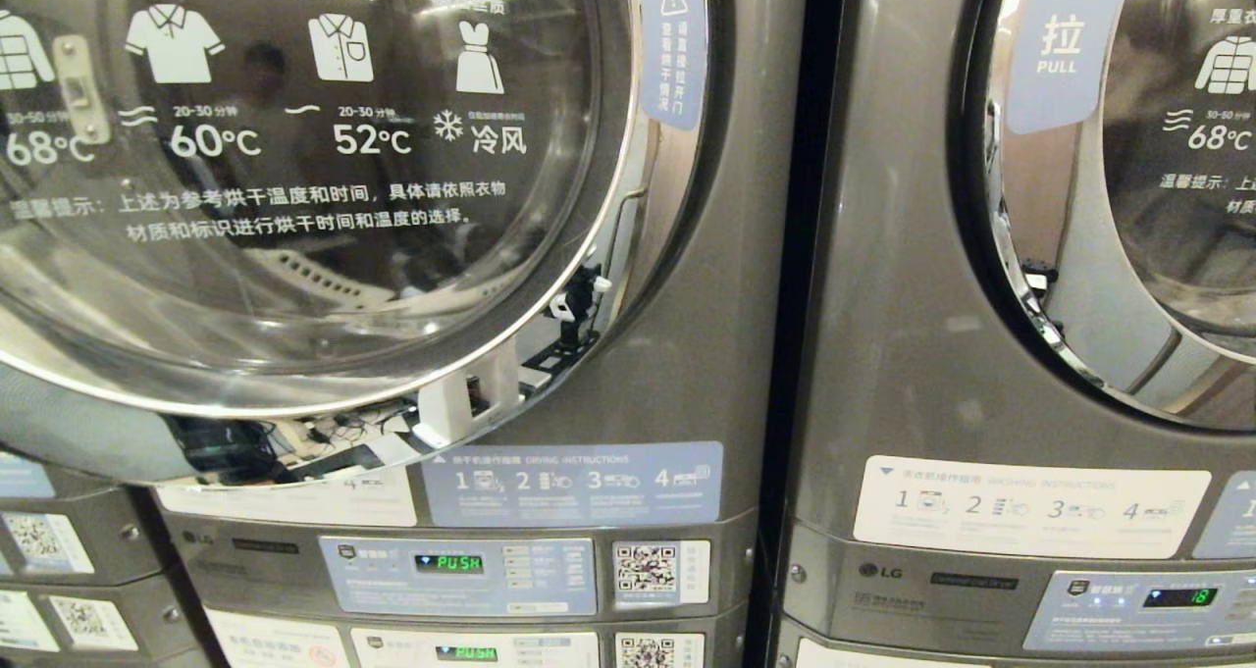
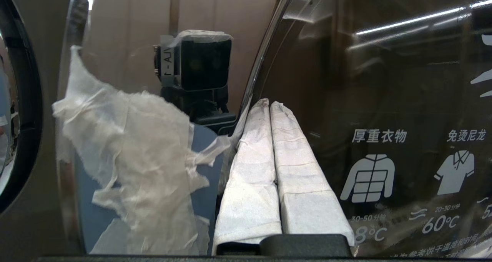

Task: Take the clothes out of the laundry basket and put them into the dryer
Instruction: Close the dryer

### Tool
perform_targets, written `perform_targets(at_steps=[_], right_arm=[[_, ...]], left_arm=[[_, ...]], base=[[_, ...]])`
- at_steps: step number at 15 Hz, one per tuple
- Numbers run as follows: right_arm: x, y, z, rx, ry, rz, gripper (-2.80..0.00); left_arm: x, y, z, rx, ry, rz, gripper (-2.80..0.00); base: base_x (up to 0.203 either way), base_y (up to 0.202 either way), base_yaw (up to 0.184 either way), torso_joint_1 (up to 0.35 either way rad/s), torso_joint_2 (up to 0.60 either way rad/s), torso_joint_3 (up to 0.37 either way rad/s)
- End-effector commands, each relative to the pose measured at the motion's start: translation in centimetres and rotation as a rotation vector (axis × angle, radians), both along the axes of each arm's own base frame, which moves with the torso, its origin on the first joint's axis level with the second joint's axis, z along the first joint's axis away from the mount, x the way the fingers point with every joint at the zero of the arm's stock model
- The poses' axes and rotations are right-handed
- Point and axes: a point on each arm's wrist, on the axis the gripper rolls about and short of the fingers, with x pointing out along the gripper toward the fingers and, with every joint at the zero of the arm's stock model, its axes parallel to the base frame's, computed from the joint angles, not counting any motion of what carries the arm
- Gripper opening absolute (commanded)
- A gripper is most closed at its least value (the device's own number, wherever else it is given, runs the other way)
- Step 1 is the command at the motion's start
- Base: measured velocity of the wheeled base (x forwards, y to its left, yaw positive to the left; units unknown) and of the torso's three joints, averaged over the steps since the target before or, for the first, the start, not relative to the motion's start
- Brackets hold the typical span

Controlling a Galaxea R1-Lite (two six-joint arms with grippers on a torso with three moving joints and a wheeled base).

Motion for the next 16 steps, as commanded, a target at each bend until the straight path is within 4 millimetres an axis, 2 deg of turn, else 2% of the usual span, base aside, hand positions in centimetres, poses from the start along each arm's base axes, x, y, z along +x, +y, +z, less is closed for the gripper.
perform_targets(at_steps=[1,5,7,9,11,16], right_arm=[[-0.1,0.0,0.0,-0.001,-0.009,0.001,-2.80],[-0.1,0.0,0.0,-0.001,-0.007,0.001,-2.80],[-0.1,0.0,0.0,-0.001,-0.007,0.001,-2.80],[-0.1,0.0,0.0,-0.001,-0.008,0.001,-2.80],[-0.1,0.0,0.0,-0.001,-0.008,0.001,-2.80],[-0.1,0.0,0.0,-0.001,-0.007,0.001,-2.80]], left_arm=[[-0.9,-0.6,-0.3,0.002,-0.017,-0.031,-2.80],[-6.8,-2.8,-2.2,0.027,-0.115,-0.089,-2.80],[-7.8,-2.7,-3.1,-0.011,-0.134,0.068,-2.80],[-6.7,-1.9,-2.4,-0.044,-0.142,0.242,-2.80],[-5.4,-1.3,-2.2,-0.063,-0.127,0.329,-2.80],[-2.8,-0.5,-2.4,-0.056,-0.111,0.345,-2.80]], base=[[0.000,0.000,0.000,0.000,0.00,0.000],[0.000,0.000,0.000,0.000,0.00,0.000],[0.000,0.000,0.000,-0.014,0.00,0.001],[0.000,0.000,0.000,0.000,0.00,0.000],[0.000,0.000,0.000,0.000,0.00,0.000],[0.000,0.000,0.000,0.000,0.00,0.000]])
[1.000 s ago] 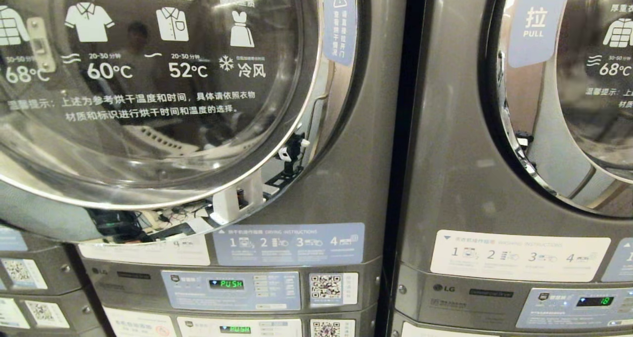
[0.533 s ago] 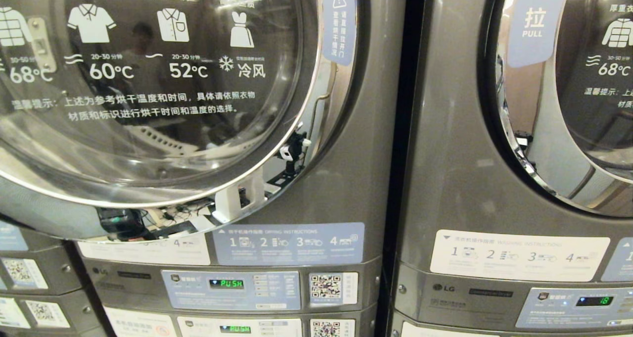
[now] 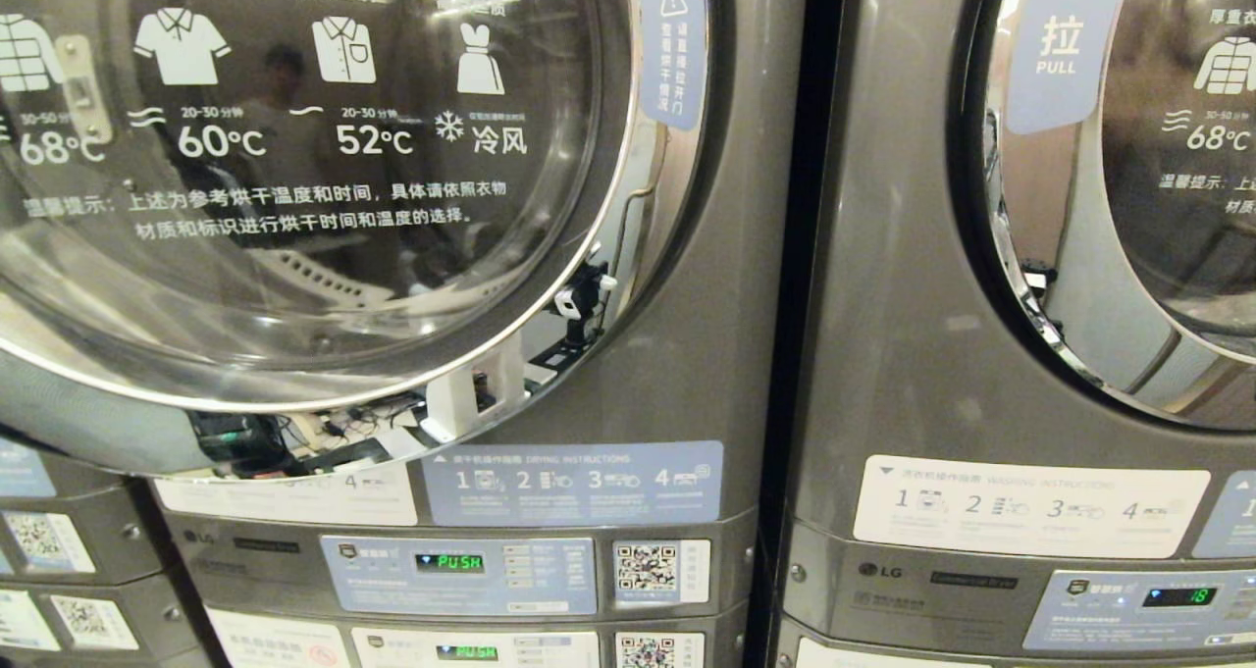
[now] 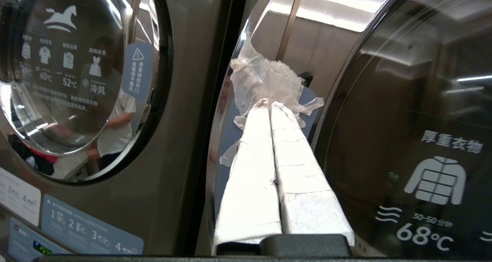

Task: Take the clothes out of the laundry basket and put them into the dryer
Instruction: Close the dryer

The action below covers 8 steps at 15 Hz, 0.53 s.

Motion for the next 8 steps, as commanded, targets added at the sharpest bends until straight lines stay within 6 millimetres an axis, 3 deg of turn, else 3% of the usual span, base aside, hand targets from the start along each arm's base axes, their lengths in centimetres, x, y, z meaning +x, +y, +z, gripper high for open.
perform_targets(at_steps=[1,8], right_arm=[[0.0,0.0,0.0,-0.001,0.001,0.001,-2.80],[0.0,0.0,0.0,0.000,-0.002,-0.001,-2.80]], left_arm=[[1.6,0.5,-0.4,-0.014,0.036,-0.001,-2.80],[7.2,2.3,-1.8,-0.036,0.098,0.005,-2.80]], base=[[0.000,0.000,0.000,0.000,0.00,0.000],[0.000,0.000,0.000,0.000,0.00,0.000]])
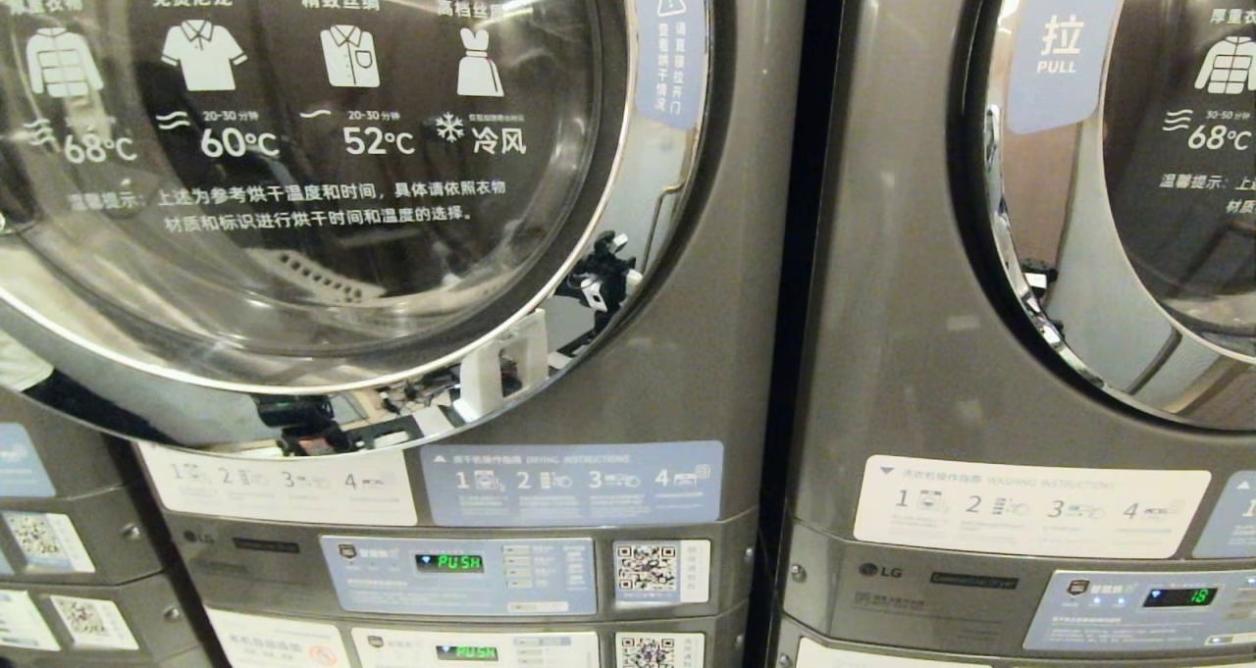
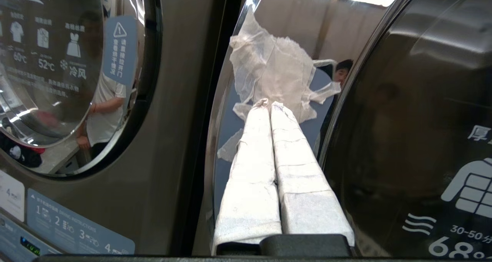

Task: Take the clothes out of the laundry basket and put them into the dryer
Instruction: Close the dryer

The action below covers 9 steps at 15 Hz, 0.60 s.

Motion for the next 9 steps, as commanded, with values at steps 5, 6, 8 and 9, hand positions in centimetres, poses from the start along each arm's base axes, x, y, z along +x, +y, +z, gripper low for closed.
perform_targets(at_steps=[5,6,8,9], right_arm=[[-0.1,0.0,0.0,0.012,-0.015,-0.007,-2.80],[-0.1,0.0,0.0,0.031,-0.014,-0.011,-2.80],[-0.1,0.0,-0.1,0.057,-0.014,-0.026,-2.80],[-0.1,-0.1,0.0,0.058,-0.015,-0.032,-2.80]], left_arm=[[6.1,1.9,-2.4,-0.022,0.057,-0.004,-2.80],[6.9,2.2,-2.8,-0.029,0.070,-0.006,-2.80],[8.4,2.7,-3.5,-0.062,0.088,-0.017,-2.80],[9.0,2.9,-3.9,-0.072,0.100,-0.016,-2.80]], base=[[0.000,0.000,0.000,0.000,0.00,0.000],[0.000,0.000,0.000,0.000,0.00,0.000],[0.000,0.000,0.000,0.000,0.00,0.000],[0.000,0.000,0.000,0.000,0.00,0.000]])
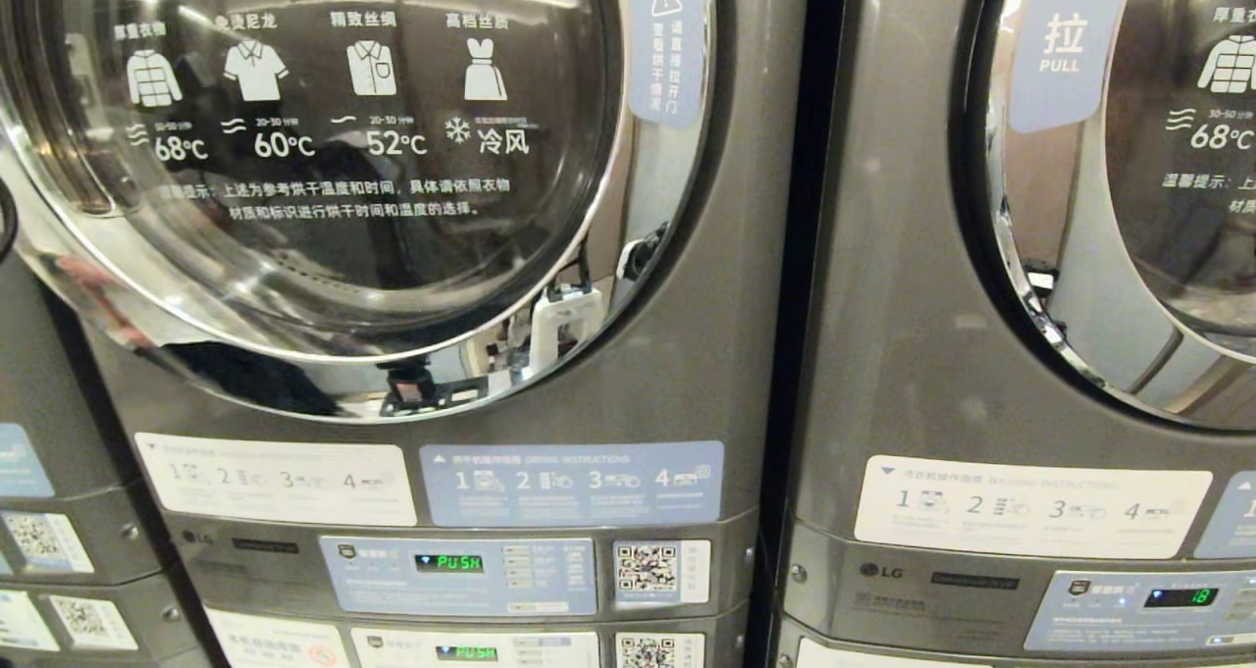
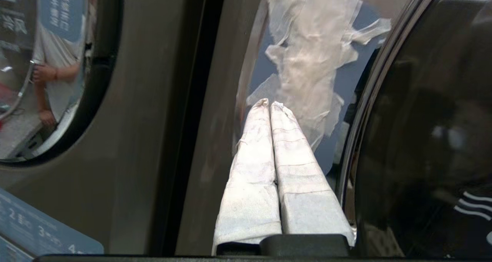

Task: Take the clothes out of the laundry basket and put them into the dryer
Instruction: Close the dryer

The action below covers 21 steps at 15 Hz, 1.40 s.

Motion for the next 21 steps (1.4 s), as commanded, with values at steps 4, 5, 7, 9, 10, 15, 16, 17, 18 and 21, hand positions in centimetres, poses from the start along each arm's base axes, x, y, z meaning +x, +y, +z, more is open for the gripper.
perform_targets(at_steps=[4,5,7,9,10,15,16,17,18,21], right_arm=[[0.0,0.0,0.0,-0.002,-0.001,0.000,-2.80],[0.0,0.0,0.0,0.000,-0.002,-0.001,-2.80],[0.0,0.0,0.0,0.000,-0.002,-0.001,-2.80],[0.0,0.0,0.0,-0.002,0.000,0.000,-2.80],[0.0,0.0,0.0,-0.002,-0.001,0.000,-2.80],[0.0,0.0,0.0,-0.002,0.000,0.000,-2.80],[0.0,0.0,0.0,-0.002,-0.002,0.001,-2.80],[0.0,0.0,0.0,-0.002,-0.001,0.001,-2.80],[0.0,0.0,0.0,-0.002,0.000,0.001,-2.80],[0.0,0.0,0.0,-0.006,-0.002,0.003,-2.80]], left_arm=[[2.9,0.9,-2.0,-0.013,0.071,-0.091,-2.80],[3.2,0.9,-2.0,-0.009,0.071,-0.112,-2.80],[3.9,1.1,-1.5,0.004,0.056,-0.148,-2.80],[5.3,1.5,-1.2,0.025,0.025,-0.166,-2.80],[5.9,1.7,-1.0,0.034,0.008,-0.167,-2.80],[6.8,2.1,-0.8,0.045,-0.001,-0.195,-2.80],[6.7,2.0,-0.7,0.052,-0.002,-0.219,-2.80],[6.6,2.0,-0.7,0.056,-0.002,-0.234,-2.80],[6.6,1.9,-0.8,0.057,0.001,-0.244,-2.80],[6.4,1.8,-1.1,0.055,0.012,-0.255,-2.80]], base=[[0.000,0.000,0.000,0.000,0.00,0.000],[0.000,0.000,0.000,0.000,0.00,0.000],[0.000,0.000,0.000,0.000,0.00,0.000],[0.000,0.000,0.000,0.000,0.00,0.000],[0.000,0.000,0.000,0.000,0.00,0.000],[0.000,0.000,0.000,0.000,0.00,0.000],[0.000,0.000,0.000,0.000,0.00,0.000],[0.000,0.000,0.000,0.000,0.00,0.000],[0.000,0.000,0.000,0.000,0.00,0.000],[0.000,0.000,0.000,0.000,0.00,0.000]])
